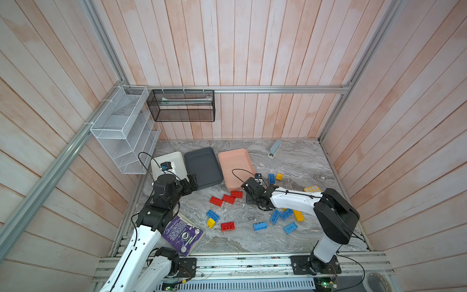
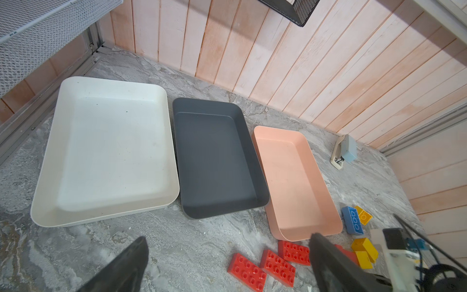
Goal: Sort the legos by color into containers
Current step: 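Carry the red brick into the pink tray and release it with the right gripper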
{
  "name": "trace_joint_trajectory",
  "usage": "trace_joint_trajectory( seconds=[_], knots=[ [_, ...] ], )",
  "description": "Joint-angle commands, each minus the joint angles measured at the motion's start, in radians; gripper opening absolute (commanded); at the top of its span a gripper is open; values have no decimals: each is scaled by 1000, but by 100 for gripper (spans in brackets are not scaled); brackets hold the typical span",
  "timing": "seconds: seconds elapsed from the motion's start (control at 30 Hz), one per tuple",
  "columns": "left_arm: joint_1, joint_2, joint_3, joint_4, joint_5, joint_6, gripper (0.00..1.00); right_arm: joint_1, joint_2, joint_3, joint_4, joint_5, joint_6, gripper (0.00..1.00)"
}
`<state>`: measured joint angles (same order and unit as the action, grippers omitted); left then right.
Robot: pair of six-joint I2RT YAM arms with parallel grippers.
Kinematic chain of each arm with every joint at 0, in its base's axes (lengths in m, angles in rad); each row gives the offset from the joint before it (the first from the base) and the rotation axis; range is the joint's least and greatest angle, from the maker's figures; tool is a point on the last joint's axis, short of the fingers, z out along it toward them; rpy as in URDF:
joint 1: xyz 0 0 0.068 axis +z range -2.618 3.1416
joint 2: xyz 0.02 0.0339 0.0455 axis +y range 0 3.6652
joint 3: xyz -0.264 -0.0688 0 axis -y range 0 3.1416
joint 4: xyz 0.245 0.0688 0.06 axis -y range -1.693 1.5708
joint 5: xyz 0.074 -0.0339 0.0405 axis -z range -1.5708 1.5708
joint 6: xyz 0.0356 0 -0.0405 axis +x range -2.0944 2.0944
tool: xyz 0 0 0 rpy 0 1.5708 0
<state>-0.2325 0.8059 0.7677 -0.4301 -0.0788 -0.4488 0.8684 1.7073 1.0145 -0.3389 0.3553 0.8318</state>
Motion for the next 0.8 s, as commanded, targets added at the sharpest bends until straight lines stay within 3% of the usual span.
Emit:
trace_joint_trajectory(
  seconds=[0.0, 0.37, 0.77],
  knots=[
    [-6, 5, 4, 6, 30, 8, 100, 12, -88, -3, -37, -22, -29, 18],
    [-7, 67, 133, -148, 41, 7, 100, 13, -204, 64, -65, -182, -189, 16],
    [-6, 28, 134, -247, 1, 19, 100, -75, -154, 243, -96, -353, -327, 16]
  ],
)
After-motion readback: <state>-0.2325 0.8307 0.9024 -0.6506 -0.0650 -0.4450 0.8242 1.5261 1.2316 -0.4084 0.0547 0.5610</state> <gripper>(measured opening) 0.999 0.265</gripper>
